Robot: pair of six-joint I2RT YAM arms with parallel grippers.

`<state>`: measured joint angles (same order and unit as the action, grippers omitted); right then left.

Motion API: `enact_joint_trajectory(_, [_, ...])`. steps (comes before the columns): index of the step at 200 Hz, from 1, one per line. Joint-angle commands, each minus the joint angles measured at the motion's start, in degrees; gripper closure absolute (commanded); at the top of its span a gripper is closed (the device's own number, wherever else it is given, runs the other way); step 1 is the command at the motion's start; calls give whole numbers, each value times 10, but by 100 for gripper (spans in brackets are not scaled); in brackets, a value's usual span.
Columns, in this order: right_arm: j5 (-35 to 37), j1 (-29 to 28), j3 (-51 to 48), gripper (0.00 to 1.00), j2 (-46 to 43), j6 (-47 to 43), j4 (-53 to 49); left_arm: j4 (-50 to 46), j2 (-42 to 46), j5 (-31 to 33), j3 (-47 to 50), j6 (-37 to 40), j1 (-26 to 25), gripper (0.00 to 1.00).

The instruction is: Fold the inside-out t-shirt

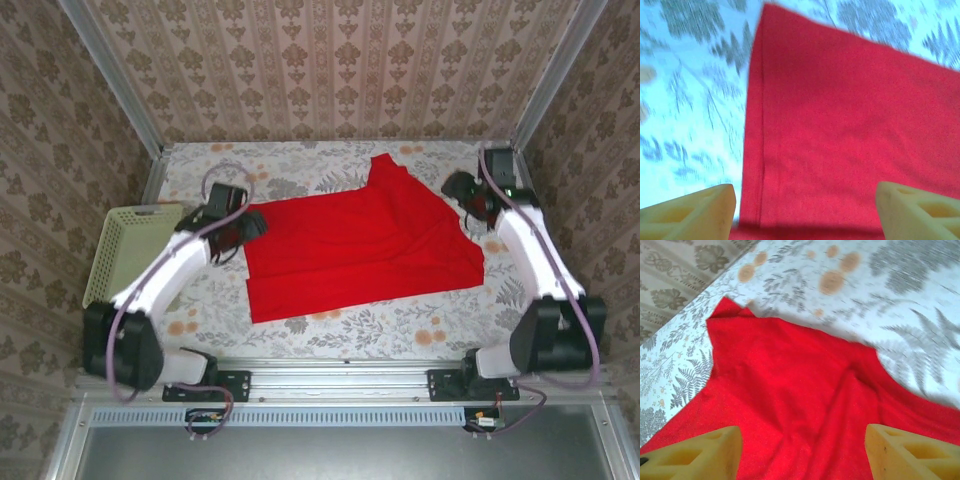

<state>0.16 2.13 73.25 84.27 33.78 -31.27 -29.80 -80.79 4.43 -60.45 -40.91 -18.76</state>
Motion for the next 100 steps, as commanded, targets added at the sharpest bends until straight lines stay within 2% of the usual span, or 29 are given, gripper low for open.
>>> enact_joint_trajectory(1, [-4, -16, 83, 33, 105, -66, -12, 1, -87, 31, -60, 30, 37, 25])
enact_joint_trajectory(39, [-19, -27, 263, 32, 270, -139, -26, -7, -253, 38, -195, 52, 84, 24])
enact_joint_trajectory(61, [-14, -29, 362, 32, 354, -174, -55, -5, -325, 19, -252, 65, 100, 24])
enact_joint_trajectory(100, [-33, -34, 531, 32, 493, -215, -104, -11, -412, -15, -315, 67, 111, 34])
